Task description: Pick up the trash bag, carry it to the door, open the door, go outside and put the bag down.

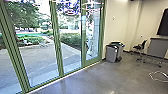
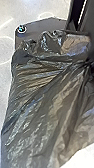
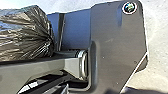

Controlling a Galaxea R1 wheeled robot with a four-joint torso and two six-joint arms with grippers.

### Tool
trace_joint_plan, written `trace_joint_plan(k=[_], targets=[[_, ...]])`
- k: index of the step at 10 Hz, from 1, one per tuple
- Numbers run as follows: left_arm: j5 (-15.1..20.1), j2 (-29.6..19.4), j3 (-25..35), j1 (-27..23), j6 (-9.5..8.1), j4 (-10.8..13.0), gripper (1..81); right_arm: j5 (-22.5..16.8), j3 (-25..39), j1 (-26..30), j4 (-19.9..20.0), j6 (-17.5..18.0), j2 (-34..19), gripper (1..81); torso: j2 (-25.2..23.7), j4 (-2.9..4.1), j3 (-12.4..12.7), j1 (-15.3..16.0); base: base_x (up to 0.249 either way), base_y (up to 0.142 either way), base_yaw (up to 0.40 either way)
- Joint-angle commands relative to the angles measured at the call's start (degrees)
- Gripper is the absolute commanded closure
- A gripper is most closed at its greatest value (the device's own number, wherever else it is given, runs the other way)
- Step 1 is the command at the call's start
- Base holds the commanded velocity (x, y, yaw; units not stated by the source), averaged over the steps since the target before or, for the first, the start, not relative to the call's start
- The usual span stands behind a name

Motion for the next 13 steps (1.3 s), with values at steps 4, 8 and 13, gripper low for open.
trace_joint_plan(k=[4, 8, 13], targets=[[3.77, 0.12, 0.3, -3.97, 0.01, 0.13, 81.1, -3.73, 0.01, 3.18, -0.17, -0.28, 0.04, 1.0, 0.0, 0.0, 0.0, 0.0, 0.132, 0.0, 0.0], [3.69, 0.2, 0.22, -3.97, 0.01, 0.13, 81.1, -3.73, 0.01, 3.1, -0.17, -0.28, 0.04, 1.0, 0.0, 0.0, 0.0, 0.0, 0.133, -0.016, 0.0], [3.69, 0.29, 0.22, -3.89, 0.01, 0.13, 81.1, -3.81, 0.01, 3.27, -0.17, -0.28, 0.04, 1.0, 0.0, 0.0, 0.0, 0.0, 0.15, -0.075, 0.0]])
